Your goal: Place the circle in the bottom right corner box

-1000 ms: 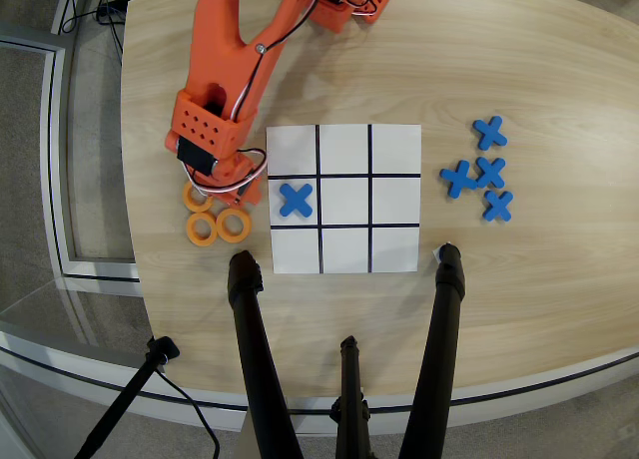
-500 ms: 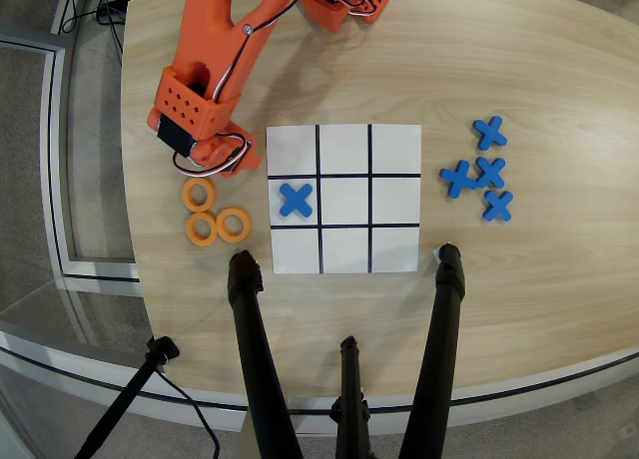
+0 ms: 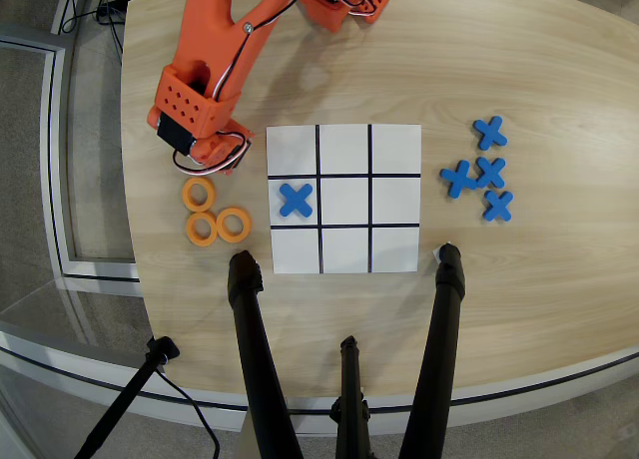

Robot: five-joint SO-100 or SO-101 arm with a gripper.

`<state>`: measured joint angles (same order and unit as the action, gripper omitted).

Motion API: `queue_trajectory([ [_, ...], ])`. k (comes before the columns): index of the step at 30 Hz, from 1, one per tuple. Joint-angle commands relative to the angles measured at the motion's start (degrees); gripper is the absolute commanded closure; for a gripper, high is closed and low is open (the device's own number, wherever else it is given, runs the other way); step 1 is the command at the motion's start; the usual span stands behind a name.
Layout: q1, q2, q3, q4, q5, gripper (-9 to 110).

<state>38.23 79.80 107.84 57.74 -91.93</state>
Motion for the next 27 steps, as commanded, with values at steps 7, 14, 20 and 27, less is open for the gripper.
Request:
queue_trajectory([
  [7,-6.77,15.73,-13.27,23.55,8.17,102],
  [14,-18.81,28.30,-9.58,27.33,13.71,102],
  [20,-22.94,32.17,6.86,19.34,13.36,102],
  [27,-23.38,27.77,14.33,7.21,12.92,102],
])
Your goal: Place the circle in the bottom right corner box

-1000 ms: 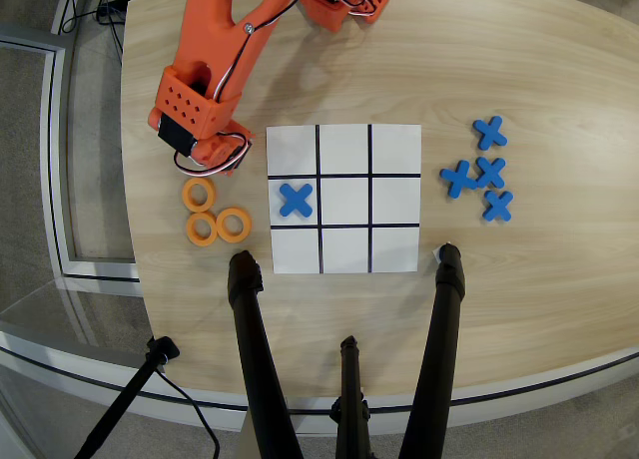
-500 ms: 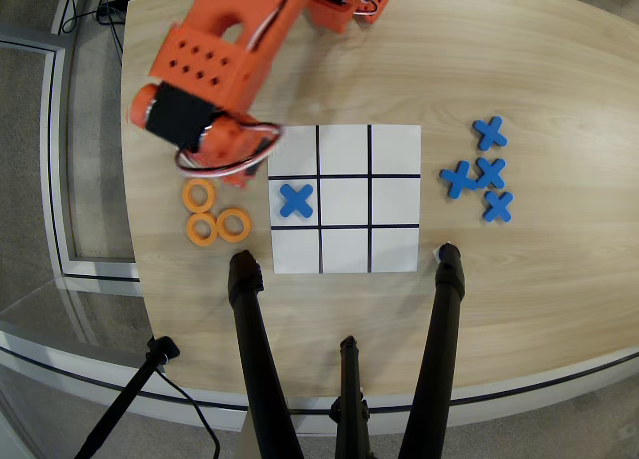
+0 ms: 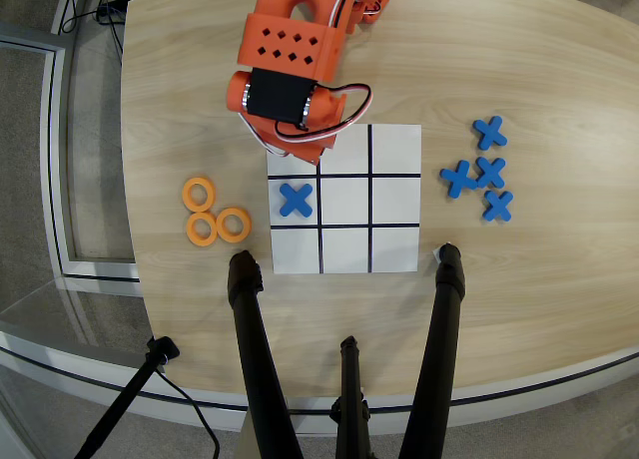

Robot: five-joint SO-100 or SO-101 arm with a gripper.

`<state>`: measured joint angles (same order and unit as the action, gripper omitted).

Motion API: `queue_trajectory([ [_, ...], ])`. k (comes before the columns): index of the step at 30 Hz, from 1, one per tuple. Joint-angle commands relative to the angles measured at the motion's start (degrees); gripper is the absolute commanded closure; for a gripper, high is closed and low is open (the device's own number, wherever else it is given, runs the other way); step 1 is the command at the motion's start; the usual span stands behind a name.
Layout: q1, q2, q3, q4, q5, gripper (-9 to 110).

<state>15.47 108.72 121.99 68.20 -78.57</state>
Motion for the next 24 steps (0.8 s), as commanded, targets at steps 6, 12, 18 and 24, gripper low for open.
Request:
queue_trajectory([
  [6,-1.32,-7.47,-0.53,-8.88,0.26,102],
  [12,-1.93,-12.04,0.00,-13.36,0.70,102],
  [18,-2.02,-14.50,0.44,-15.91,0.88,102],
  [24,-1.85,-14.77,0.44,-16.17,0.53,101],
])
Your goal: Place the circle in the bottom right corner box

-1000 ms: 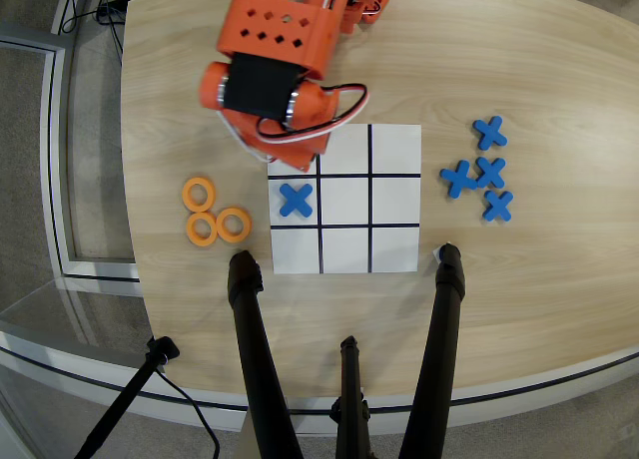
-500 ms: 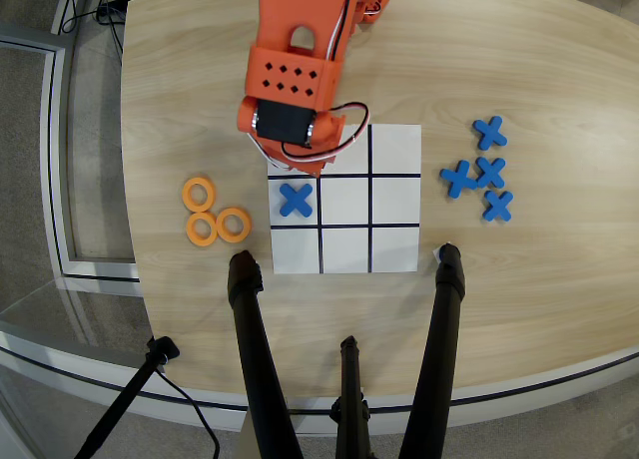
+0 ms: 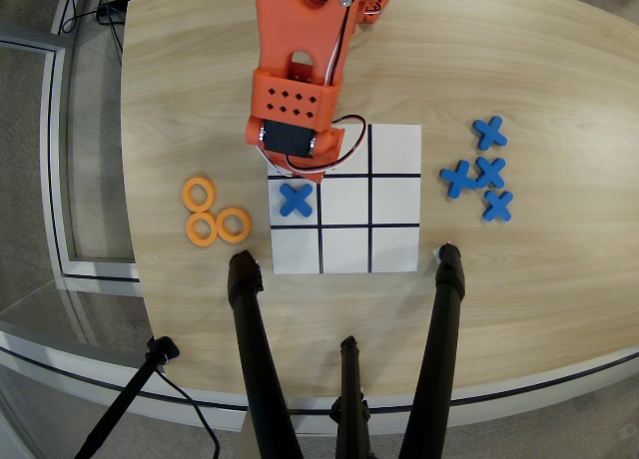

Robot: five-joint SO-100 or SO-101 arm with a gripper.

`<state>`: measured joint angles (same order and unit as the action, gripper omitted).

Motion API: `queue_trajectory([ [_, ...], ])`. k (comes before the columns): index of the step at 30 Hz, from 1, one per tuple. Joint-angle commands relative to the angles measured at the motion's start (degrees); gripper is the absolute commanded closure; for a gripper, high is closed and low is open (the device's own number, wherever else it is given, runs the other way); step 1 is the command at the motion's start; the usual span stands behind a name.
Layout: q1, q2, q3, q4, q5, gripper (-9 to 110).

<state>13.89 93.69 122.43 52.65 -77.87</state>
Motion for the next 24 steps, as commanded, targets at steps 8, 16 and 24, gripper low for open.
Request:
queue_trajectory([
  [8,-0.26,1.14,0.09,-0.70,-0.35,95],
  [16,0.62,8.61,-4.66,1.32,-1.23,89],
  [24,-2.11,40.08,-5.54,14.15,-5.54,89],
])
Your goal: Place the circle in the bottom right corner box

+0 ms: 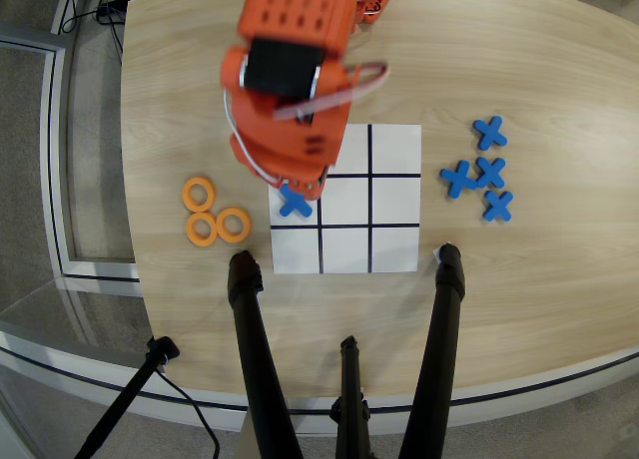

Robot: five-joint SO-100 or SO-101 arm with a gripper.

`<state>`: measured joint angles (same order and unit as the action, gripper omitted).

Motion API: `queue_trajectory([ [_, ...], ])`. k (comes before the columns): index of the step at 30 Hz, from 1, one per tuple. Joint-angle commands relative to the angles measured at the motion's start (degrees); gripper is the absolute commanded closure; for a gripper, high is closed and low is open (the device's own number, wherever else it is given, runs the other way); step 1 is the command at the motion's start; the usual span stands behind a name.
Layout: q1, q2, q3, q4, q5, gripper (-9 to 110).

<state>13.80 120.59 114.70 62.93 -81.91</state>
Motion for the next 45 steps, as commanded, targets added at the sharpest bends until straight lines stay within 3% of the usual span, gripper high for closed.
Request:
queue_trajectory([
  [1,-2.99,19.07,6.86,5.19,-2.29,89],
  [6,-7.56,48.69,36.83,5.98,-2.46,89],
  [11,-7.65,64.86,58.97,5.01,-5.54,89],
  [15,-9.67,68.55,68.03,3.25,-5.63,91],
  [17,-10.37,70.49,68.82,5.71,-5.10,102],
  [21,-8.53,71.72,68.82,11.95,-5.10,102],
  [24,1.41,71.81,68.82,11.87,-5.27,102],
  [31,46.67,73.39,68.91,11.87,-6.33,97],
  [36,70.84,74.00,68.91,11.43,-12.74,98],
  [39,75.59,74.00,68.91,11.43,-12.13,98],
  [45,75.06,73.74,68.91,11.51,-12.13,98],
])
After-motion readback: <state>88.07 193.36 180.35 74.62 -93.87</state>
